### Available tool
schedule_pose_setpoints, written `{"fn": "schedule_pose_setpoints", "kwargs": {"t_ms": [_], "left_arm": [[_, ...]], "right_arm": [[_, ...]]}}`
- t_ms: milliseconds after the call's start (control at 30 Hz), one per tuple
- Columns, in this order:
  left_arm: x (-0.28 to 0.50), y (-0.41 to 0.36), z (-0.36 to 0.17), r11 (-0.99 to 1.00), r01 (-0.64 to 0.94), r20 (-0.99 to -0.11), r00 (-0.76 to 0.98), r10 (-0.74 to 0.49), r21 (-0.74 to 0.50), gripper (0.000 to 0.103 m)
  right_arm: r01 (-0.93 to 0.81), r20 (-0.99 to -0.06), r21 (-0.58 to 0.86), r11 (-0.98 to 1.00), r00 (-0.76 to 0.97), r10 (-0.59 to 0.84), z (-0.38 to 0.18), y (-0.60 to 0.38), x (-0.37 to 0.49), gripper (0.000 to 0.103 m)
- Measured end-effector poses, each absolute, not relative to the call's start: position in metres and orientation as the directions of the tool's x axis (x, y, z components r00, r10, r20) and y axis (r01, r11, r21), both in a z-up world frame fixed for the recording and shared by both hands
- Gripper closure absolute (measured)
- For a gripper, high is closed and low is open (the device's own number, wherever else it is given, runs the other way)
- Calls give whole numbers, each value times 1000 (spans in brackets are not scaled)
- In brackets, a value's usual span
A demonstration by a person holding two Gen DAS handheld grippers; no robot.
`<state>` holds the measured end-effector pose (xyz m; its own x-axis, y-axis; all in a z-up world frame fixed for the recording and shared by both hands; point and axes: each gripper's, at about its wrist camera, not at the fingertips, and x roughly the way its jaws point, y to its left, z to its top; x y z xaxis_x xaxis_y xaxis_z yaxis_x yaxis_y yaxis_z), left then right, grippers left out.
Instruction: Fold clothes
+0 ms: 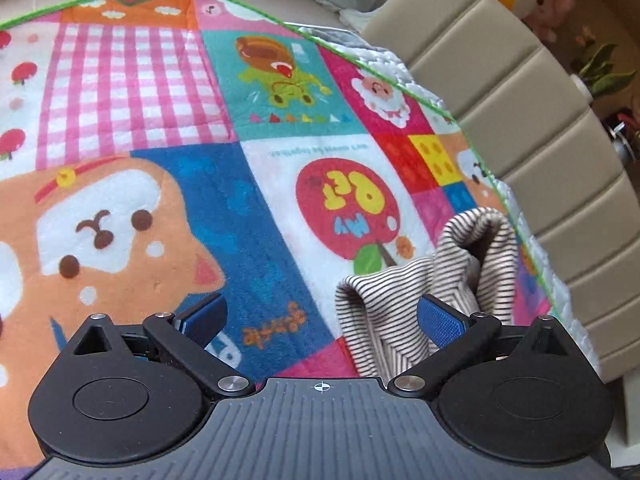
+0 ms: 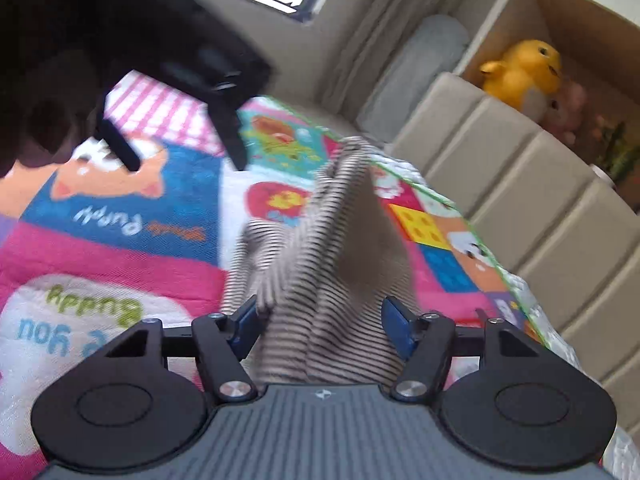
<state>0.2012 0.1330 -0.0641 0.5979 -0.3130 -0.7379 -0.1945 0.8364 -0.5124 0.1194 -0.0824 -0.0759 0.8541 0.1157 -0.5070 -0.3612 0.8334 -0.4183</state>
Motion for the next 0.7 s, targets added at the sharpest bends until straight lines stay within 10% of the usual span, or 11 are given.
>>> {"fn": "schedule_pose_setpoints", "kwargs": {"t_ms": [333,500,700], "left_arm": [[201,124,-83,840,-210,-773,546,-323,-500,0],[206,125,-76,837,-189,-734,603,-314,-513,0],[212,90,-42,684,96,-496,617,-610,-723,0]], "right_arm": [[-306,-476,-438,845,876,70,-110,-76,143,29],[-396,-491,-507,766,863,121,-101,-96,145,62],[-476,-473,-661,580,864,171,-105,-95,122,66]]}}
